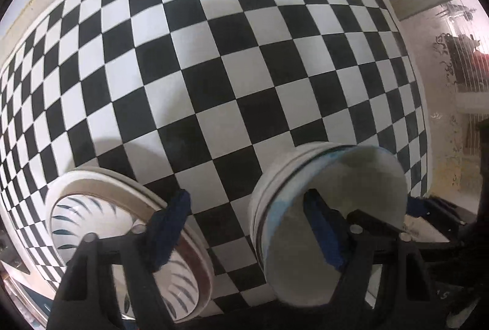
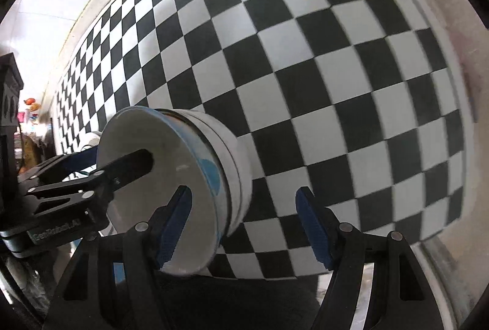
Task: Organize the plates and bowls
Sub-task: 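Lift the dotted bowl stack and carry it over the blue-leaf plate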
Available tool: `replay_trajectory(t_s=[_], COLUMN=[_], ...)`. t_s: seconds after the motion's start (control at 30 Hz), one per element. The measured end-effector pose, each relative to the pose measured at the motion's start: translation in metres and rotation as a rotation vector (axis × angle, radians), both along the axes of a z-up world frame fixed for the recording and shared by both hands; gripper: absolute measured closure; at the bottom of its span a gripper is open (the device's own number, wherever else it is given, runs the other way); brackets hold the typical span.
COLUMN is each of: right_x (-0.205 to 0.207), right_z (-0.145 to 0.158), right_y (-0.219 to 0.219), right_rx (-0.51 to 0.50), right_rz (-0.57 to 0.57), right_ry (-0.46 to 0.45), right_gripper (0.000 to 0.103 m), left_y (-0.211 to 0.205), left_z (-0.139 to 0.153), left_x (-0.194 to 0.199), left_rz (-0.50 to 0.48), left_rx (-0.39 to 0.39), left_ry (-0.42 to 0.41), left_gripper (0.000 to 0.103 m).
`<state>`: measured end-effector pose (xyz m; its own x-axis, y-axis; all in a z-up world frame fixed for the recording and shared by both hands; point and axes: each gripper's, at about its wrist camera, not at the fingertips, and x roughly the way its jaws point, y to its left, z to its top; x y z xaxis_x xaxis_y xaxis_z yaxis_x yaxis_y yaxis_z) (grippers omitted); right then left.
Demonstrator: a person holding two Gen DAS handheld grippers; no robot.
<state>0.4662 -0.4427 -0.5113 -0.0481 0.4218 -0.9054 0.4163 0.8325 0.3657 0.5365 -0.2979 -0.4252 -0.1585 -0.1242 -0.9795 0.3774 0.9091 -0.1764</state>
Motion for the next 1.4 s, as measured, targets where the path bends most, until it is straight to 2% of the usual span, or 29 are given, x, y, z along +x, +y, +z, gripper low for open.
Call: replay_trajectory(t_s=[0.07,0.13,0.23,0.33,0.43,0.5,0.73,0.83,0.97,1.4], right_x=[0.001,0.002,0.004,0.007,0.011,0.013,0.014,0.008,0.005,0.024], right_z=[-0.010,-0.020,-0.036,-0.053,-0.064,-0.065,-0.072,-0.065,-0.066,-0.033], right_y=[0.003,0.005,0.008,0.014,0.022,0.026,0.031,0.010,0.010,0.049], right_rx=[0.035,0.062,0.107,0.200,0.274,0.276,0.301,0.328,0.355,0.390], right_rz=[-0.007,-0.022,-0.041,-0.080,-0.096,-0.099,-0.090,-0.101,-0.102,-0.047], right_ry=[-0.002,0.004,0.024,0.029,0.032,0.033,0.017,0.007,-0.006,-0.029], right_gripper=[0.031,0.035,0.037,0.037,0.035,0.035,0.037,0.040,0.041,0.042], left_y=[-0.001,0.000,0.003,-0.001,-0.007,-0.011,-0.014,-0.007,-0.002,0.028], left_z=[-0.009,-0.016,-0.022,-0.028,-0.042,-0.045,-0.042,-0.039,-0.033,0.006], left_x=[0.001,0.003,0.009,0.011,0.015,0.017,0.009,0.008,0.008,0.011], left_rz=[0.003,0.009,0.035,0.026,0.033,0.049,0.047,0.055,0.053,0.087], left_rx=[-0.016,-0.032,-0.098,-0.144,-0.234,-0.254,-0.257,-0.248,-0.225,-0.210], left_ry=[0.029,0.047,0.089,0.124,0.206,0.223,0.198,0.185,0.154,0.079], left_gripper=[0.043,0.044,0.042,0.042,0.042,0.040,0.040,0.040,0.040,0.041])
